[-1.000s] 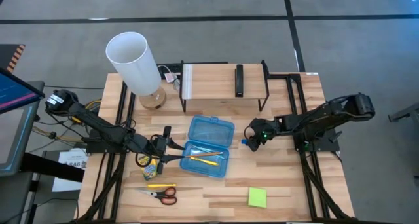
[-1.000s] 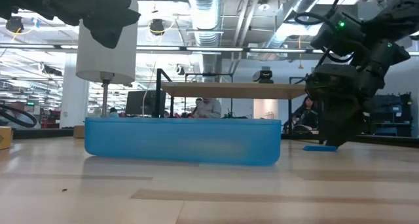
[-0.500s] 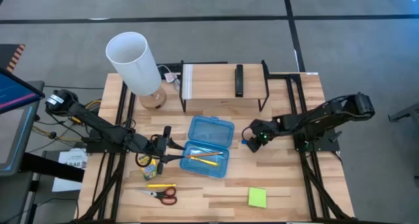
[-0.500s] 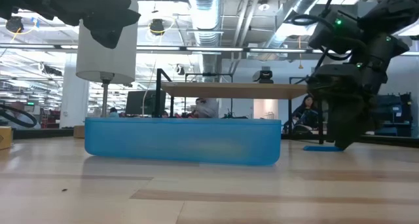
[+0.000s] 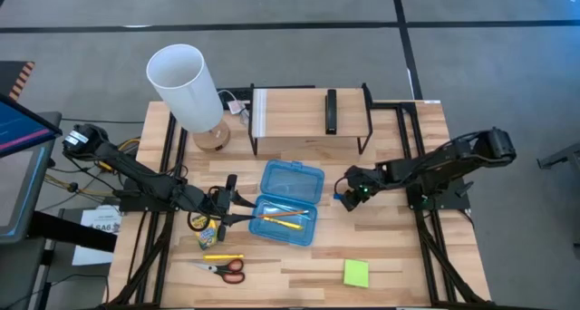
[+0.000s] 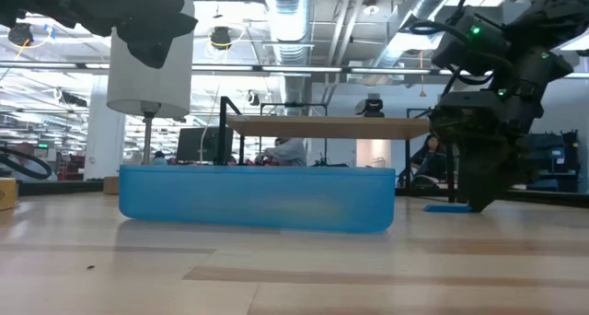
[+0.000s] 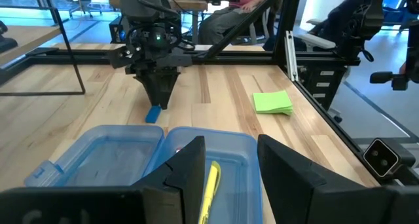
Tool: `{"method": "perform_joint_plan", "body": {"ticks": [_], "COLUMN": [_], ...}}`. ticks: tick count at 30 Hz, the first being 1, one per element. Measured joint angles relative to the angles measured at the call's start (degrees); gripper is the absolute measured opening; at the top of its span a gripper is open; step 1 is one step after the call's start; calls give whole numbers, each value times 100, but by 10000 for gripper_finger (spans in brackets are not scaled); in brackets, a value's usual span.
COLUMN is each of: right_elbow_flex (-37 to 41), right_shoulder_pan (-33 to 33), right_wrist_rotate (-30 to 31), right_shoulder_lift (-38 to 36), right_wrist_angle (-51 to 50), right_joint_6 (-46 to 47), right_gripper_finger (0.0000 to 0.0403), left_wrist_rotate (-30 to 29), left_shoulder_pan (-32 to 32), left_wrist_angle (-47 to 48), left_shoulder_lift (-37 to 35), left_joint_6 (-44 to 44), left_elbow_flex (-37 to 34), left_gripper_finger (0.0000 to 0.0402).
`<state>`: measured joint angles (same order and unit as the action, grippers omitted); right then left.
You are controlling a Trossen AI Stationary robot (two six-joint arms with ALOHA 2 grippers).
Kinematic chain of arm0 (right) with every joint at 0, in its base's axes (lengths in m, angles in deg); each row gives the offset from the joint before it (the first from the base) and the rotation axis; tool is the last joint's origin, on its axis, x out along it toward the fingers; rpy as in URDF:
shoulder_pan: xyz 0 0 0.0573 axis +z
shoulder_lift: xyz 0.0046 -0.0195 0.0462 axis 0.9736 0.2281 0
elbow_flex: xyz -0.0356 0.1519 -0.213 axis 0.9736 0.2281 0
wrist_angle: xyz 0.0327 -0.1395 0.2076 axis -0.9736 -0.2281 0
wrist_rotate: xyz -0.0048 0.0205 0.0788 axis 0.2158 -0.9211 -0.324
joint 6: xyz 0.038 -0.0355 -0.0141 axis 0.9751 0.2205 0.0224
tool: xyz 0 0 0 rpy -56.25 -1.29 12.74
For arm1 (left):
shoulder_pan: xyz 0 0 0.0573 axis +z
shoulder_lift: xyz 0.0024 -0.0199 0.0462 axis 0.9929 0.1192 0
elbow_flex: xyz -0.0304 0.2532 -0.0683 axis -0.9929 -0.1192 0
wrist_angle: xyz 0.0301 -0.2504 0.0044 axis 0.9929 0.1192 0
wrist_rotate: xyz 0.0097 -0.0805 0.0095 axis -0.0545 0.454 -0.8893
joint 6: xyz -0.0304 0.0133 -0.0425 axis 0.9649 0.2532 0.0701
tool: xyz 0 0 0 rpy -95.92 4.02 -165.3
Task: Pack school essentials
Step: Put the blue eraser into the blue supply box
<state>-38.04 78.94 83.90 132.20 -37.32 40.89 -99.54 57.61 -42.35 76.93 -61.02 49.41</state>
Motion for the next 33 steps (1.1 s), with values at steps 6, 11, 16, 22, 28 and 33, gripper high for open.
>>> {"method": "perform_joint_plan", "body": {"ticks": [6,11,16,22,28,33], "right_elbow_flex": [-13,-15,9,24,29,27], "right_shoulder_pan": [-2,-101,-188,-168,-44,148], "right_wrist_rotate": [-6,-9,52,133,392,549], "right_shoulder_lift": [287,460,390,59,-422,-853], "right_wrist_angle": [210,375,374,288,-100,-294], "right_joint_6": [-97,-283,-593,-824,-865,-782], "right_gripper_finger": [128,83,24,4,2,2], "left_wrist_rotate": [1,1,4,7,5,3], "left_shoulder_pan": [1,2,2,2,2,2], "left_wrist_angle": [15,26,29,25,25,22], "left_shoulder_lift": [2,2,2,2,2,2], "left_joint_6": [-34,-32,-24,-24,-18,-13], "left_elbow_flex": [0,0,0,0,0,0], "left_gripper_finger": [127,127,127,127,127,127]}}
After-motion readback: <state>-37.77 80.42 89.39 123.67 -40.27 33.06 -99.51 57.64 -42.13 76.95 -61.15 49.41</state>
